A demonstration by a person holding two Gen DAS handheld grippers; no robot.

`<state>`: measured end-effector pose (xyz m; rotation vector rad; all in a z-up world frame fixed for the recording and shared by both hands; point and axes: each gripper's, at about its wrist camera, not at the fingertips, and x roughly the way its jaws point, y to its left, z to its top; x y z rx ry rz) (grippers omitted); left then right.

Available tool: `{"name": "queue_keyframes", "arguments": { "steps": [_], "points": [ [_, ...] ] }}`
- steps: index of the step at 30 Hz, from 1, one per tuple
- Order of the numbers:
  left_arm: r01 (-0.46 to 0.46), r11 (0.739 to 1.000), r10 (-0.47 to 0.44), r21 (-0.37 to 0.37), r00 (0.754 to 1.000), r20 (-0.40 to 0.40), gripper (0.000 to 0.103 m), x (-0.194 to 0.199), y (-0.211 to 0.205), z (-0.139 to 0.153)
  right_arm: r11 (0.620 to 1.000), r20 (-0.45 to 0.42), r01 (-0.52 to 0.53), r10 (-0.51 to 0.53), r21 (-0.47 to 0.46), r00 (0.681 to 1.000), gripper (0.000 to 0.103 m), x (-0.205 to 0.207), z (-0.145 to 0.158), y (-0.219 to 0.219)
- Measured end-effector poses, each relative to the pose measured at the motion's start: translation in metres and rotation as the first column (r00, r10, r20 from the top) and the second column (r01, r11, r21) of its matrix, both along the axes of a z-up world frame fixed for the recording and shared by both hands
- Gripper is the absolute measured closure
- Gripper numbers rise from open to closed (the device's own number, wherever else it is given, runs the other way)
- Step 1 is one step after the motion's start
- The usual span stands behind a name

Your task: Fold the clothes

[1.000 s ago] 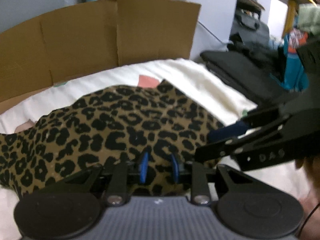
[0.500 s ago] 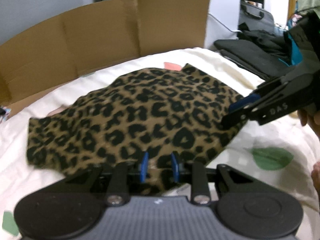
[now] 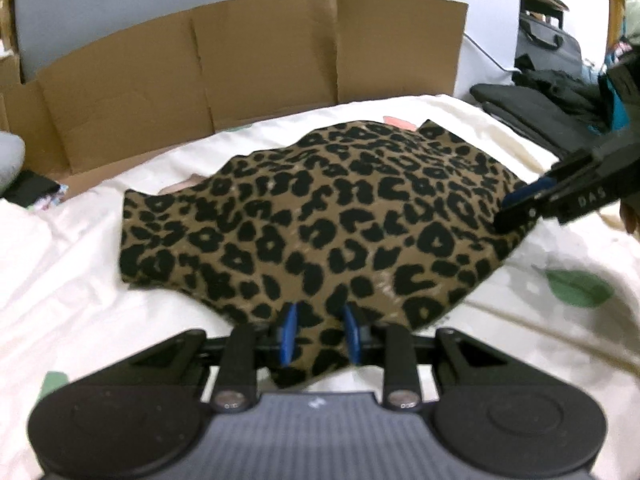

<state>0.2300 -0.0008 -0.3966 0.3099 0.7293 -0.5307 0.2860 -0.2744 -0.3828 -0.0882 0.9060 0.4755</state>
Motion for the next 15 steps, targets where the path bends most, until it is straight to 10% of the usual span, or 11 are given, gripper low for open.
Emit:
{"name": "queue_keyframes", "arguments": {
  "steps": [15],
  "points": [
    [-0.135, 0.991, 0.135, 0.001, 0.990, -0.048, 0.075, -0.005, 0.033, 0.013, 0.998, -0.034, 0.047, -0.046, 0.029, 0.998, 0.061, 0.002, 0.010, -0.004]
  ]
}}
